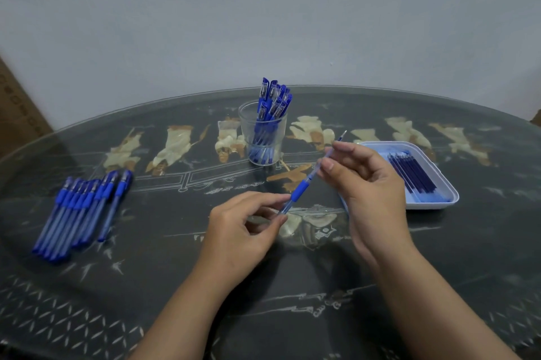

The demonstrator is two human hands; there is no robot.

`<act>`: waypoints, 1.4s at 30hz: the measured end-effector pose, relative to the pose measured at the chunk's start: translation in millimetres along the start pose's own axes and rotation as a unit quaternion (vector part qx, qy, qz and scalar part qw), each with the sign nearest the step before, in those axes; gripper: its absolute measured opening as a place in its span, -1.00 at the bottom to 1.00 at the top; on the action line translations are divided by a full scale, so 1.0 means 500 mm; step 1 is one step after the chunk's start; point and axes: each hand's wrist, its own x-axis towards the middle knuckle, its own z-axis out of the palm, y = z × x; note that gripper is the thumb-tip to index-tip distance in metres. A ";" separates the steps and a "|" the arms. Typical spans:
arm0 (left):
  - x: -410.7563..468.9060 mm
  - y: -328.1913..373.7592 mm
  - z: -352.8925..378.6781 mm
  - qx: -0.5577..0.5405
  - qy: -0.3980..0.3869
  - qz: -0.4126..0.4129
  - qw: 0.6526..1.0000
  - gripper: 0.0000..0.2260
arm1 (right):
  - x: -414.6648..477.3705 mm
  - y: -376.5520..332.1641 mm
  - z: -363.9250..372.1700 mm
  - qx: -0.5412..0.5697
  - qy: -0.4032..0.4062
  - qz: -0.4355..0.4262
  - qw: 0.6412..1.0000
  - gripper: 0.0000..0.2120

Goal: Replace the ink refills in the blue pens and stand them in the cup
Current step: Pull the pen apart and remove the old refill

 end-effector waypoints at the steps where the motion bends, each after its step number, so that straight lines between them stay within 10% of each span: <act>1: 0.001 0.000 0.000 0.002 0.001 0.001 1.000 -0.71 | -0.001 0.004 0.003 -0.021 -0.001 -0.005 1.000 -0.75; 11: 0.002 -0.016 0.001 0.029 0.047 0.022 0.998 -0.69 | 0.094 -0.095 -0.028 0.055 0.098 -0.083 0.990 -0.73; 15: 0.003 -0.023 0.002 0.017 0.110 0.006 0.994 -0.68 | 0.137 -0.089 -0.048 -0.144 0.022 -0.032 0.989 -0.74; 22: 0.006 -0.022 -0.001 -0.030 0.138 -0.038 0.989 -0.63 | 0.145 -0.004 -0.071 -0.481 -0.116 0.091 0.864 -0.77; 42: 0.006 -0.025 0.001 -0.034 0.129 -0.061 0.989 -0.67 | 0.174 0.061 -0.073 -0.563 -0.082 0.035 0.821 -0.74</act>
